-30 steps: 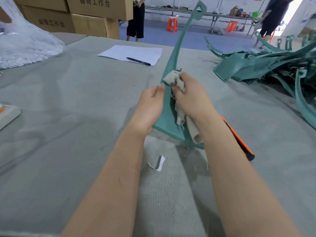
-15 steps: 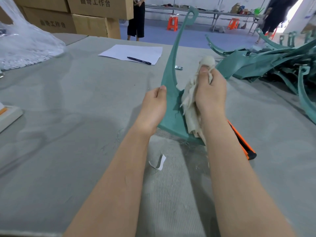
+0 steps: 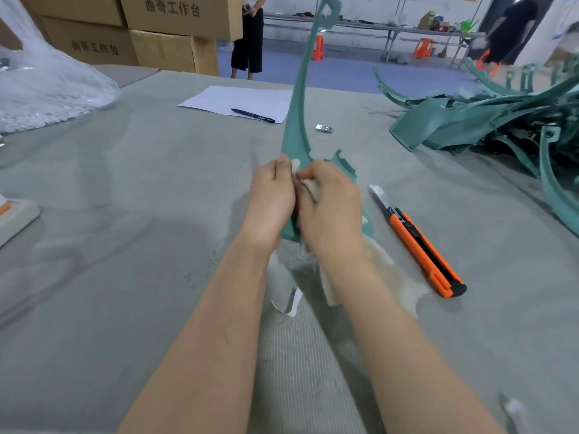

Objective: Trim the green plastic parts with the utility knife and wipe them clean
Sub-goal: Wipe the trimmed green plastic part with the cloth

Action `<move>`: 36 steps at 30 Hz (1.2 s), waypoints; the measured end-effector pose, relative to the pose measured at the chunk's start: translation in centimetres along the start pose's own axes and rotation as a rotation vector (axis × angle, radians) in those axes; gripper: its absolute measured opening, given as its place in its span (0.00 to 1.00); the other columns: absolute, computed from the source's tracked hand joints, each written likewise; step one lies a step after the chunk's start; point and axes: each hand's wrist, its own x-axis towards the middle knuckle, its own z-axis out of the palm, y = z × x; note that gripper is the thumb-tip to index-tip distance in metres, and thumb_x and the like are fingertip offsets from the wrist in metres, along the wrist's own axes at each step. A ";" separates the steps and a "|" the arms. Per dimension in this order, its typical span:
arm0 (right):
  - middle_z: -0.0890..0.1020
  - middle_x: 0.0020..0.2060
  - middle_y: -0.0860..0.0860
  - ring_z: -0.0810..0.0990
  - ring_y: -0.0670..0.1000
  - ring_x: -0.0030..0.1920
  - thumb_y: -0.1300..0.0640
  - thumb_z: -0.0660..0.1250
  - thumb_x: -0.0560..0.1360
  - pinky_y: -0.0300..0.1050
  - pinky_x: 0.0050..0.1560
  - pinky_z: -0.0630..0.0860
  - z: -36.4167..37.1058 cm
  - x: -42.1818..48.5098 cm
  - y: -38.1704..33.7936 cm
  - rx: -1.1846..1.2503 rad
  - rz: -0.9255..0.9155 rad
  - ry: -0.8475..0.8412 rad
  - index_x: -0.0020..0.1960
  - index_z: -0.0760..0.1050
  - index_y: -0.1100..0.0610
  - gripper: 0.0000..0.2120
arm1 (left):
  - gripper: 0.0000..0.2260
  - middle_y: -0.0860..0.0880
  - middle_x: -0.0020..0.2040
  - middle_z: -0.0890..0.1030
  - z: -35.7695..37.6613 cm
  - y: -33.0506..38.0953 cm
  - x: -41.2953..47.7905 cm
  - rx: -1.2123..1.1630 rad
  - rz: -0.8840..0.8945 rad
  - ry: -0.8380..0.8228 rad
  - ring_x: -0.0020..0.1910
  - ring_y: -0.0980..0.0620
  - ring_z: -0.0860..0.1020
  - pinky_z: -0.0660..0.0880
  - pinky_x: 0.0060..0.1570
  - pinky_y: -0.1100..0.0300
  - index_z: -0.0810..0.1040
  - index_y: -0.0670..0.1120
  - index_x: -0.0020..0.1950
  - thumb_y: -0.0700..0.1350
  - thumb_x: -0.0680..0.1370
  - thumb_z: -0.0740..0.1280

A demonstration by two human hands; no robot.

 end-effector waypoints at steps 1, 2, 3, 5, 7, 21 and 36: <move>0.80 0.43 0.56 0.76 0.56 0.43 0.63 0.65 0.75 0.44 0.41 0.63 0.1 -0.4 -0.2 0.013 -0.019 -0.009 0.44 0.77 0.61 0.03 | 0.17 0.45 0.35 0.74 -0.1 -0.1 0.1 -0.024 0.004 0.019 0.38 0.51 0.73 0.69 0.41 0.57 0.72 0.43 0.39 0.44 0.84 0.53; 0.79 0.43 0.56 0.76 0.57 0.44 0.63 0.65 0.75 0.45 0.41 0.63 0.1 -0.4 -0.4 0.003 -0.019 0.002 0.44 0.77 0.61 0.03 | 0.16 0.44 0.37 0.75 -0.1 -0.1 -0.1 -0.047 0.007 0.018 0.38 0.51 0.73 0.70 0.40 0.58 0.73 0.42 0.41 0.44 0.84 0.52; 0.79 0.44 0.56 0.76 0.58 0.45 0.63 0.64 0.75 0.46 0.41 0.63 0.2 0.5 -0.5 -0.014 -0.006 0.026 0.45 0.76 0.61 0.03 | 0.17 0.43 0.37 0.76 0.1 0.0 -0.1 -0.065 0.020 0.006 0.38 0.51 0.75 0.71 0.39 0.59 0.74 0.42 0.42 0.44 0.84 0.52; 0.79 0.47 0.55 0.76 0.57 0.47 0.61 0.63 0.77 0.44 0.39 0.58 0.2 2.7 -1.1 -0.086 0.028 0.045 0.48 0.76 0.60 0.04 | 0.18 0.46 0.36 0.79 0.6 0.0 -0.5 -0.082 0.037 0.007 0.36 0.53 0.77 0.72 0.36 0.62 0.77 0.44 0.40 0.44 0.84 0.52; 0.78 0.49 0.53 0.76 0.56 0.49 0.58 0.62 0.78 0.43 0.38 0.55 0.6 3.6 -1.5 -0.152 0.038 0.031 0.50 0.75 0.58 0.05 | 0.18 0.48 0.35 0.79 0.3 0.1 -0.4 -0.103 0.028 0.033 0.36 0.53 0.77 0.72 0.35 0.62 0.76 0.46 0.39 0.44 0.84 0.53; 0.76 0.46 0.51 0.73 0.54 0.45 0.56 0.62 0.78 0.45 0.37 0.56 1.0 3.6 -1.4 -0.202 0.011 -0.002 0.49 0.74 0.58 0.06 | 0.18 0.45 0.39 0.80 -0.1 0.2 -0.3 -0.104 -0.024 0.045 0.39 0.51 0.78 0.73 0.39 0.59 0.78 0.44 0.43 0.46 0.84 0.53; 0.76 0.52 0.55 0.73 0.58 0.52 0.59 0.64 0.77 0.46 0.48 0.65 0.6 1.1 0.0 -0.197 -0.006 0.038 0.48 0.80 0.61 0.07 | 0.17 0.41 0.42 0.78 -0.3 -0.2 0.1 0.001 -0.022 0.094 0.44 0.47 0.77 0.75 0.52 0.44 0.76 0.39 0.46 0.46 0.84 0.52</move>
